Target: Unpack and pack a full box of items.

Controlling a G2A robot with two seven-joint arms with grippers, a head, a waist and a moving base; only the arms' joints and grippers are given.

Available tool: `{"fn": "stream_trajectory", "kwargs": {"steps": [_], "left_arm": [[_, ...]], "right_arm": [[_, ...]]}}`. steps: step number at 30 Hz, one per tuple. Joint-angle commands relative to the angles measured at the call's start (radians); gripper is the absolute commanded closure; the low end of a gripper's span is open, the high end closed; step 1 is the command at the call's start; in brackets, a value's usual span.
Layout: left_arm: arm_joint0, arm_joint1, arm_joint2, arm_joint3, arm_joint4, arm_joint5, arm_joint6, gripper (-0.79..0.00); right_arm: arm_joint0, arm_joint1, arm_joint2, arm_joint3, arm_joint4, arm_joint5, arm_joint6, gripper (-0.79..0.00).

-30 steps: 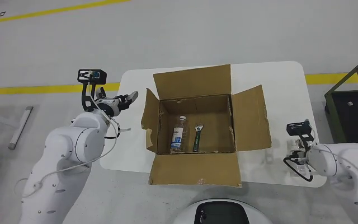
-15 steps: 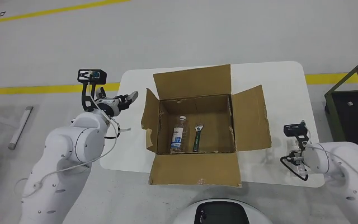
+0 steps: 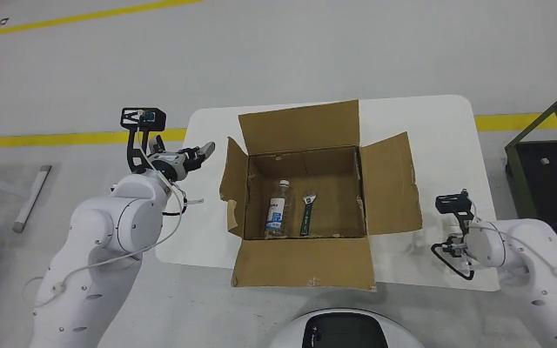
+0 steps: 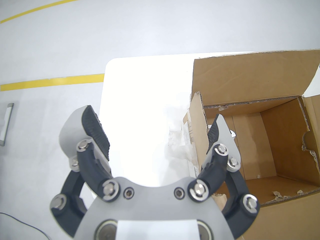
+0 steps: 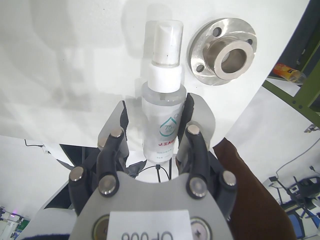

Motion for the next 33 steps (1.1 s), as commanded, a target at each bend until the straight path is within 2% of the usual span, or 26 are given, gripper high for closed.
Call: {"fn": "stream_trajectory", "kwargs": {"steps": [1, 5, 9, 14, 17, 22, 26, 29, 33], "left_arm": [[0.000, 0.000, 0.000, 0.000, 0.000, 0.000, 0.000, -0.785], [0.000, 0.000, 0.000, 0.000, 0.000, 0.000, 0.000, -0.785], [0.000, 0.000, 0.000, 0.000, 0.000, 0.000, 0.000, -0.785], [0.000, 0.000, 0.000, 0.000, 0.000, 0.000, 0.000, -0.785], [0.000, 0.000, 0.000, 0.000, 0.000, 0.000, 0.000, -0.785], [0.000, 0.000, 0.000, 0.000, 0.000, 0.000, 0.000, -0.785], [0.000, 0.000, 0.000, 0.000, 0.000, 0.000, 0.000, -0.785], [0.000, 0.000, 0.000, 0.000, 0.000, 0.000, 0.000, -0.785], [0.000, 0.000, 0.000, 0.000, 0.000, 0.000, 0.000, -0.785]], "right_arm": [[0.003, -0.001, -0.002, 0.006, 0.003, -0.002, -0.002, -0.348], [0.009, -0.003, -0.007, 0.015, 0.008, -0.005, -0.001, -0.256], [0.014, -0.006, 0.001, 0.013, 0.030, 0.005, -0.012, 0.000], [0.015, -0.009, 0.044, 0.000, 0.116, 0.030, -0.038, 0.000], [0.010, -0.013, 0.114, -0.026, 0.246, 0.077, -0.096, 0.000], [-0.040, -0.037, 0.322, -0.097, 0.661, 0.187, -0.340, 0.000], [-0.112, -0.056, 0.440, -0.180, 0.913, 0.163, -0.509, 0.000], [-0.147, -0.066, 0.483, -0.235, 1.047, 0.127, -0.571, 0.000], [-0.156, -0.071, 0.499, -0.280, 1.190, 0.055, -0.596, 0.000]]}}
